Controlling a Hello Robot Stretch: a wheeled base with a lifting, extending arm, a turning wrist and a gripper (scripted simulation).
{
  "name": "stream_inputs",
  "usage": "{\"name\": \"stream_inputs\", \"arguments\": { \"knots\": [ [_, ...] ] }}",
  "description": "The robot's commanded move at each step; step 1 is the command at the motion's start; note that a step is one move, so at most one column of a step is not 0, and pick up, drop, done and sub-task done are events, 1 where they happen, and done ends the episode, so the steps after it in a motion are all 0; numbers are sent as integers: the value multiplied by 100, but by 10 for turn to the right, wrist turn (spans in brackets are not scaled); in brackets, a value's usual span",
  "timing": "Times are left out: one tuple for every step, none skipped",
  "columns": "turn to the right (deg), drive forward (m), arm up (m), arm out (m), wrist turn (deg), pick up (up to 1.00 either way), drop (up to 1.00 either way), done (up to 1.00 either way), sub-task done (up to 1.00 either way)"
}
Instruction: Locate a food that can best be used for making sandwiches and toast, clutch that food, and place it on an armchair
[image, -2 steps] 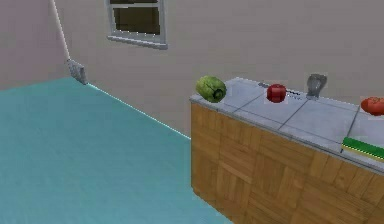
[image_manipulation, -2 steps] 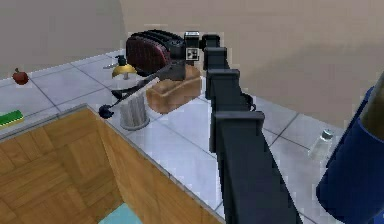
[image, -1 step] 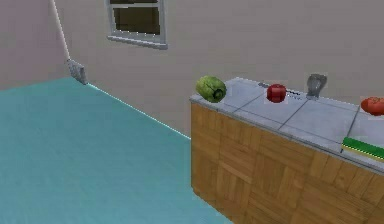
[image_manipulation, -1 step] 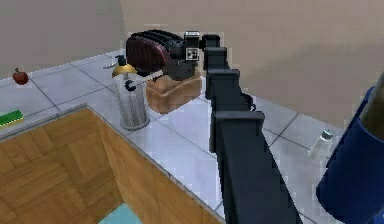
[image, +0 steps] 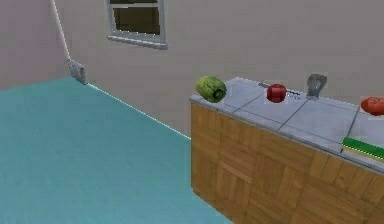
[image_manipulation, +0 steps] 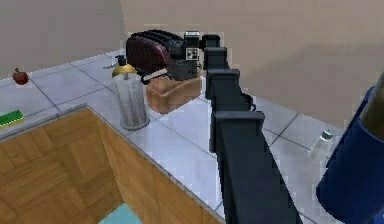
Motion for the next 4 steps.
{"name": "stream_inputs", "arguments": {
  "knots": [
    [0, 0, -8, 0, 0, 0, 0, 0, 0],
    [0, 0, 0, 0, 0, 100, 0, 0, 0],
    [0, 0, 8, 0, 0, 0, 0, 0, 0],
    [0, 0, 0, 0, -450, 0, 0, 0, 0]
  ]
}}
